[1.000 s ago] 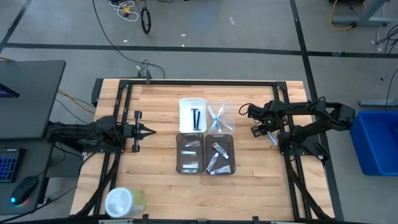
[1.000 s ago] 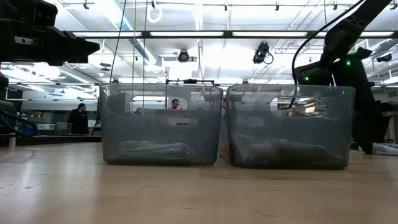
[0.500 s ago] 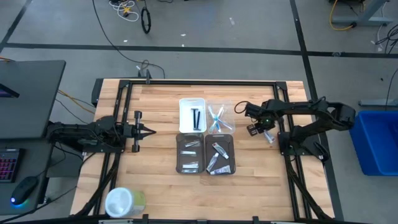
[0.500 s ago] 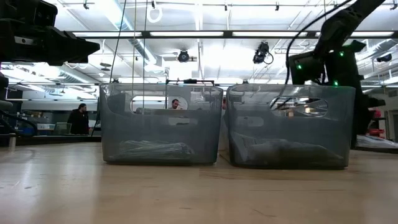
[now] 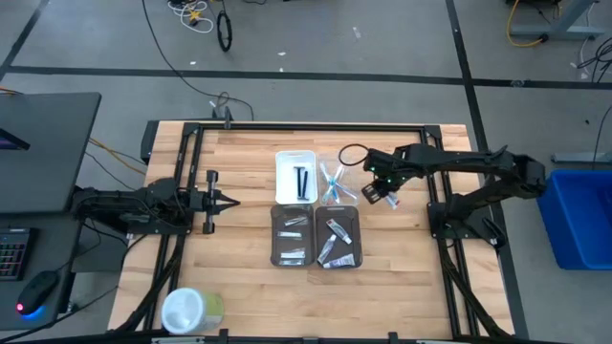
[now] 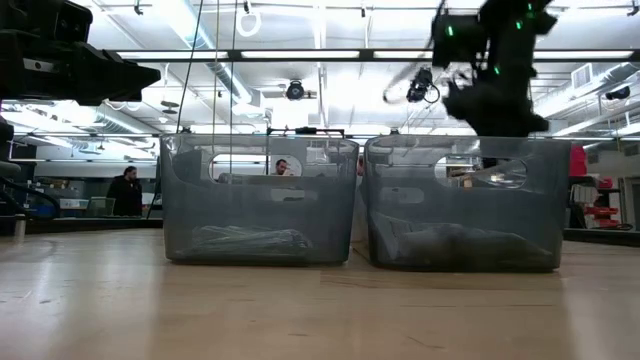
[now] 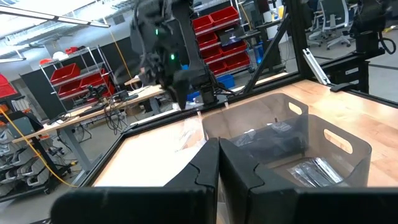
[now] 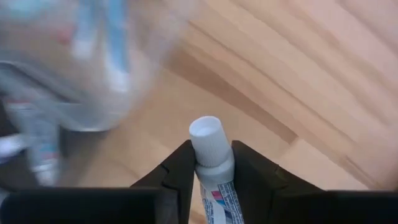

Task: Pick & Place Travel size toiletries
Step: Put the white toothpaste into the right black bin, then return to Home Position

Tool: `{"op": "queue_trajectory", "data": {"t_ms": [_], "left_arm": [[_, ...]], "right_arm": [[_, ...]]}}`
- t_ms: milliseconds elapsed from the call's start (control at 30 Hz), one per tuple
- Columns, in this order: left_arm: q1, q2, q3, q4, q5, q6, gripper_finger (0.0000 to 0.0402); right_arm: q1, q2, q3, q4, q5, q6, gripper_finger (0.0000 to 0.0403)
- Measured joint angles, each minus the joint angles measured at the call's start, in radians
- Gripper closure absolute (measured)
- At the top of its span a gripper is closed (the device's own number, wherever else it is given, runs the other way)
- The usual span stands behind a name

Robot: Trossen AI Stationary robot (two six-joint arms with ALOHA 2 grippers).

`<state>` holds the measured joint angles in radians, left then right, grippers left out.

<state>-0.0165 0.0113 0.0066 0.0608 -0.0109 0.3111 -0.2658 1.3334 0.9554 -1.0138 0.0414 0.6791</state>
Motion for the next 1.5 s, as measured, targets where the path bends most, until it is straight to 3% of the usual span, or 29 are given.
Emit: {"op": "queue_trajectory", "data": {"t_ms": [367,867,1100,1500], "left_arm": [[0.000,0.000,0.000,0.000,0.000,0.000,0.0386],[0.000,0.000,0.000,0.000,0.000,0.000,0.0385],[0.000,0.000,0.000,0.000,0.000,0.000,0.0386],[0.000,0.000,0.000,0.000,0.000,0.000,0.0385]], "right_arm": [[0.242,0.004,0.213,0.060,-0.026,0.013,0.0310],[0.467,0.157,0.228,0.337,-0.047,0.050,0.0302],[0.499,0.215,0.229,0.393,-0.155,0.047,0.0261],[0.503,0.219,0.229,0.401,-0.143,0.028,0.0157]]}}
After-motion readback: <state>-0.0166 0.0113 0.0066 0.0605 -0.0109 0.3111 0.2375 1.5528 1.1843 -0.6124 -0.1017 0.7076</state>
